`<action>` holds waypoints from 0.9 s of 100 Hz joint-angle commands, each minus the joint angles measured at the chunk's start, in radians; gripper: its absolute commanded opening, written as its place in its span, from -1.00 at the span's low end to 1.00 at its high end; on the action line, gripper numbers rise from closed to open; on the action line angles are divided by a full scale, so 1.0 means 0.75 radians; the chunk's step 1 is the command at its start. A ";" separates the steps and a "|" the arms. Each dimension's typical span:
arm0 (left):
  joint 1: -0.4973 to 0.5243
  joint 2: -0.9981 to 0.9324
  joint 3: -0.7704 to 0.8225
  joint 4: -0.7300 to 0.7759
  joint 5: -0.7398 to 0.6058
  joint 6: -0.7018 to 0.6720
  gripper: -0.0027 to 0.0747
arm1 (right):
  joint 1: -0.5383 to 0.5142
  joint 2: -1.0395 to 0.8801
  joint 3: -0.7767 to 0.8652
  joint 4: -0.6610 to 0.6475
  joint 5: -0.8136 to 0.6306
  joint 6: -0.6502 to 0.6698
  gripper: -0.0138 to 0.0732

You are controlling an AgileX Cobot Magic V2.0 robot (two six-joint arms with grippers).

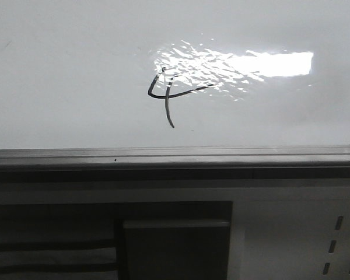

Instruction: Write number 4 on whiteboard

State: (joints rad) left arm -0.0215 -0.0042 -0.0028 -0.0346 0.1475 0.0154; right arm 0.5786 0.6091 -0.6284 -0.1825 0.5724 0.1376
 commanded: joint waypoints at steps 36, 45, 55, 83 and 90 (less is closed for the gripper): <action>-0.003 -0.038 0.036 -0.016 -0.206 -0.011 -0.98 | -0.003 -0.001 -0.034 -0.027 -0.083 0.000 -0.85; -0.003 -0.038 0.036 -0.016 -0.206 -0.011 -0.98 | -0.003 -0.001 -0.034 -0.027 -0.083 0.000 -0.85; -0.003 -0.038 0.036 -0.016 -0.206 -0.011 -0.98 | -0.003 -0.001 -0.034 -0.027 -0.083 0.000 -0.85; -0.003 -0.038 0.036 -0.016 -0.206 -0.011 -0.98 | -0.003 -0.001 -0.034 -0.027 -0.083 0.000 -0.85; -0.003 -0.038 0.036 -0.016 -0.206 -0.011 -0.98 | -0.003 -0.021 -0.026 -0.027 -0.083 0.000 -0.85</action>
State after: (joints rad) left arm -0.0199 -0.0042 -0.0006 -0.0370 0.0804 0.0154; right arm 0.5786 0.6091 -0.6284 -0.1825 0.5766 0.1394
